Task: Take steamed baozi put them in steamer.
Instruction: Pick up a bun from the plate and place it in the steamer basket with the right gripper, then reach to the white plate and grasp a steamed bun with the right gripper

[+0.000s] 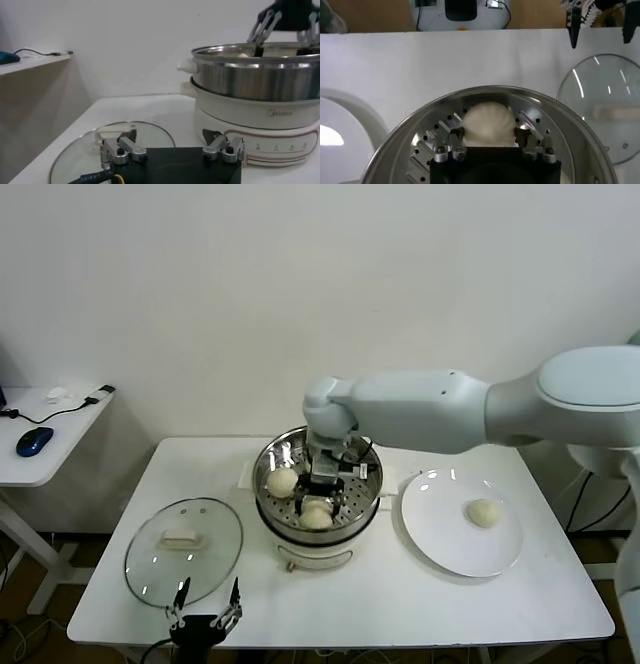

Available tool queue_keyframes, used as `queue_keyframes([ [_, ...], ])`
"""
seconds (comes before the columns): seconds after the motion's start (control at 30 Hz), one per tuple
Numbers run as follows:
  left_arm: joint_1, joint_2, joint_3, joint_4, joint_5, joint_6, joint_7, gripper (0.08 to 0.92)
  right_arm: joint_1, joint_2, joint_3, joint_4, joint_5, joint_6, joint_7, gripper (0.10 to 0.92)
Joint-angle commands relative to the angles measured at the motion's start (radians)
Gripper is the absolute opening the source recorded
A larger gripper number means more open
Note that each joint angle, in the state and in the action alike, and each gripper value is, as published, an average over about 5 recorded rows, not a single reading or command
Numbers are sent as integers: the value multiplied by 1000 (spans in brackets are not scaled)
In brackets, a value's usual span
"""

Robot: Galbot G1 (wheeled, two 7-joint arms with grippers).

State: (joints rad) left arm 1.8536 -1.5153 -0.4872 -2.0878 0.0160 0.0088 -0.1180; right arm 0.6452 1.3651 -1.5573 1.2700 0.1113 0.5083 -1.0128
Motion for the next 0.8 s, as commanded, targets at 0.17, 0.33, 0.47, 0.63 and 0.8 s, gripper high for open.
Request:
queue_keyframes([
  [0.17,5,-4,7,-2,6,-3,-1,823,121,-72,14,2,54,48,-25,819],
  [0.33,5,-5,13,-4,11,-3,0,823,289,-199,-82,-74,285,43,-102,823],
  [0.47,0,-3,17,1,12,-5,1,823,413,-346,-215,-170,421,-87,-163,823],
  [0.63,-8,1,21,1,10,-5,3,823,458,-579,-380,-140,403,-327,-140,823],
  [0.8,-24,1,27,4,6,3,10,823,344,-762,-415,-62,359,-461,-87,823],
])
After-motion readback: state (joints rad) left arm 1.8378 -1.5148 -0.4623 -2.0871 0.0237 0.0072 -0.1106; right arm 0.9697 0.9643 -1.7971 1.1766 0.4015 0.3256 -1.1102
